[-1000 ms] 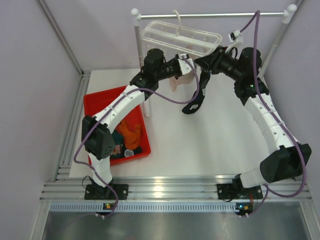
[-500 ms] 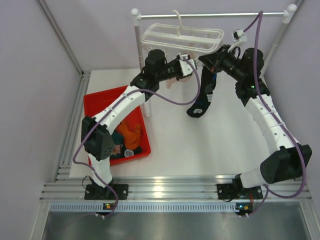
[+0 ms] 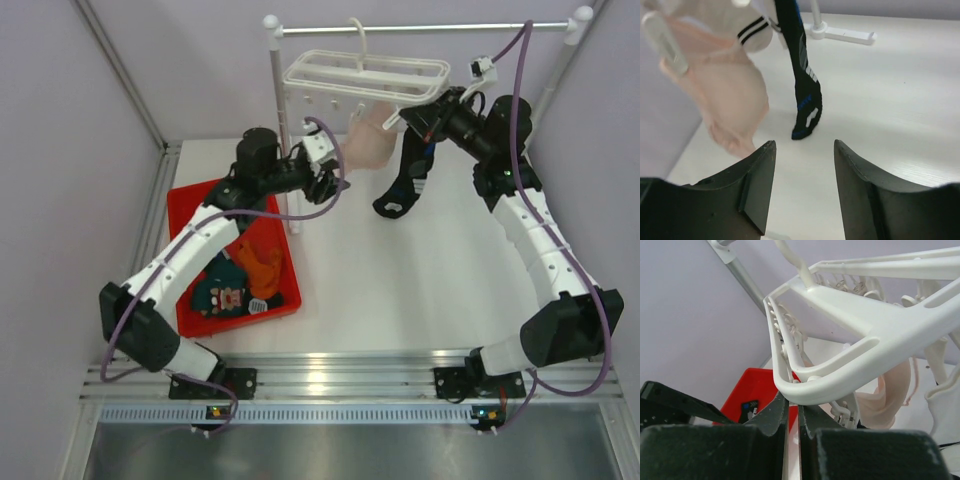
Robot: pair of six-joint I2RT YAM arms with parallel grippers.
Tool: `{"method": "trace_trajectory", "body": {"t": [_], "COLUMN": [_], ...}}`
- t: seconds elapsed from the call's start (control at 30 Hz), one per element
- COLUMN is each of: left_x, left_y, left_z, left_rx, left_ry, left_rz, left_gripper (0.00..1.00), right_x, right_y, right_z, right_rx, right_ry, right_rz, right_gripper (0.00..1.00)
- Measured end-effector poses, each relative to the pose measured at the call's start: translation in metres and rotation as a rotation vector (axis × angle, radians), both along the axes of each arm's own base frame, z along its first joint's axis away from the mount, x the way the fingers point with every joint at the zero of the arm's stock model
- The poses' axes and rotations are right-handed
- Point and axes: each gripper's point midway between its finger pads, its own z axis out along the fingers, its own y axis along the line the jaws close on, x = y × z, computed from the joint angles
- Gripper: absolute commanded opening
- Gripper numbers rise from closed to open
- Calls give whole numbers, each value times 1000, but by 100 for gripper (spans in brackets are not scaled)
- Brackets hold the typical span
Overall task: Clip the socks to the hanger
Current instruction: Pick up the sock from the bin.
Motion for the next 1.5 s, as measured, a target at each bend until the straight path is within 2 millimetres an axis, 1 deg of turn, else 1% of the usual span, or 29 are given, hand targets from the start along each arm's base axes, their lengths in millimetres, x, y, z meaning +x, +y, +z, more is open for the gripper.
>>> {"method": "trace_trajectory", "body": {"t": [0.1,0.13,0.17,0.23,0.27,0.33,0.37,0.4,0.47,0.5,0.53,0.57,0.67,0.77,0.87,0.9,1.0,1.07,1.1,1.17,1.23,1.3,1.33,1.43,1.5], "left_x": [-8,-8,-6,-2,0,0,-2,-3,-5,-4,-1,2,9,13,13,15,20,20,20,22,29,38,42,50,54], "left_y": [54,75,100,147,176,217,234,244,275,286,297,309,341,361,366,367,368,370,371,372,371,368,365,353,340], "left_z": [-3,-6,-11,-26,-37,-60,-73,-82,-110,-122,-132,-145,-186,-227,-264,-273,-293,-302,-307,-312,-310,-306,-305,-296,-281], "left_rx": [-38,-49,-62,-72,-77,-77,-75,-73,-59,-54,-49,-41,-8,39,88,98,118,131,140,141,125,107,100,96,99], "left_ry": [119,158,201,277,324,404,447,476,576,613,647,682,788,886,987,1013,1063,1079,1087,1096,1088,1083,1079,1047,997], "left_rz": [133,195,274,443,556,741,826,883,1069,1140,1204,1269,1435,1543,1587,1596,1623,1643,1652,1661,1659,1631,1611,1544,1485], "left_gripper": [54,54,53,54,54,54,52,51,51,51,55,56,55,54,54,54,53,51,43,25,14,6,0,0,0], "right_x": [0,0,0,1,1,1,1,1,2,1,1,0,0,0,0,0,1,1,1,1,1,1,1,2,2], "right_y": [-2,-3,-3,-5,-7,-9,-9,-10,-11,-11,-11,-11,-11,-11,-13,-13,-15,-17,-17,-18,-18,-18,-18,-18,-19], "right_z": [0,0,-1,-1,-1,-1,-1,-1,-2,-3,-5,-5,-4,-4,-4,-5,-5,-5,-5,-5,-5,-5,-5,-5,-5], "right_rx": [-2,-5,-6,-9,-9,-10,-10,-10,-10,-10,-11,-11,-12,-12,-12,-12,-13,-13,-13,-13,-14,-16,-17,-19,-19], "right_ry": [0,-2,-2,-2,-1,-1,-2,-1,0,1,4,5,3,3,4,4,4,4,4,4,3,2,1,-1,-1], "right_rz": [3,4,5,5,4,4,5,3,3,3,3,3,4,5,4,4,2,1,1,1,2,2,2,2,1], "right_gripper": [0,0,0,0,0,0,0,0,0,0,0,0,0,0,0,0,0,0,0,0,0,0,0,0,0]}}
